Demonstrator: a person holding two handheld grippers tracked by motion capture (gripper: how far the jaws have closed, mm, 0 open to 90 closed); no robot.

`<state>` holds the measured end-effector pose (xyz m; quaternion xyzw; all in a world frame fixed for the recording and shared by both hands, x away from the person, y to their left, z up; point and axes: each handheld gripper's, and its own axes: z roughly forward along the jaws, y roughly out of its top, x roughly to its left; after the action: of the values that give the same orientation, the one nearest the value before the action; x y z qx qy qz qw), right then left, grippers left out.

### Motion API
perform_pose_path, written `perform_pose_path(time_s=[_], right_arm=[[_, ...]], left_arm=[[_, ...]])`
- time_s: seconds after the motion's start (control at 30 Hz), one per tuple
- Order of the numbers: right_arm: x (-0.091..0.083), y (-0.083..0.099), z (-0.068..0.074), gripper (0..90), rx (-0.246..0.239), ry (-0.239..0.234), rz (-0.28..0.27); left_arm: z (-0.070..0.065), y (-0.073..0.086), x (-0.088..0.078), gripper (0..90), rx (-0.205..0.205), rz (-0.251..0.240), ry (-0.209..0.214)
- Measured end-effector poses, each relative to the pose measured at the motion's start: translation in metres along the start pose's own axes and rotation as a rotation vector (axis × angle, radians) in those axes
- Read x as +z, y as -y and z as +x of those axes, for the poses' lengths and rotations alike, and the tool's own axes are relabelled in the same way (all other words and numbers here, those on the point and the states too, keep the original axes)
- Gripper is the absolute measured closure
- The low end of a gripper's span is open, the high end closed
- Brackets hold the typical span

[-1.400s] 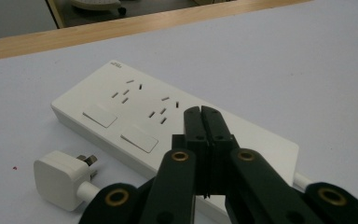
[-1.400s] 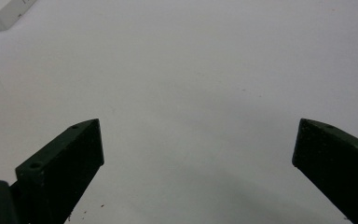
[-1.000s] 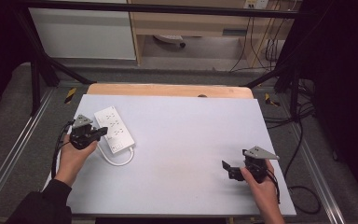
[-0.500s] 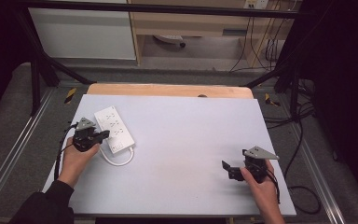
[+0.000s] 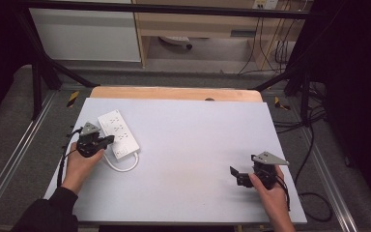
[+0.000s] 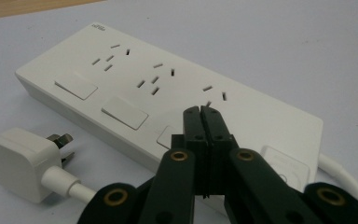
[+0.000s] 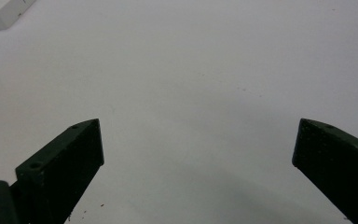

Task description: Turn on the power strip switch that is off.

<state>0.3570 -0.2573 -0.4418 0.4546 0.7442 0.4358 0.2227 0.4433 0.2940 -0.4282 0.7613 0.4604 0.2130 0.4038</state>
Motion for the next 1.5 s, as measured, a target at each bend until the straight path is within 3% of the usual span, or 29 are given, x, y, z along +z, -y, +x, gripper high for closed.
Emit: perform_pose_path(time_s=[0.53,0.93,1.5], right_arm=[[0.0004,0.0,0.0003,2.4,0.002,-0.001,0.0],[-0.0005,0.0001,-0.0001,2.4,-0.004,0.0,0.0],[0.0009,0.0001,0.0016,2.4,-0.008,-0.005,0.01]], left_arm=[[-0.0031,0.0017,0.0057,89.9,0.031,0.016,-0.013],[-0.0012,0.0054,0.0072,89.9,0.009,0.004,-0.015],[-0.0021,0.0069,0.007,89.8,0.022,-0.003,-0.017]])
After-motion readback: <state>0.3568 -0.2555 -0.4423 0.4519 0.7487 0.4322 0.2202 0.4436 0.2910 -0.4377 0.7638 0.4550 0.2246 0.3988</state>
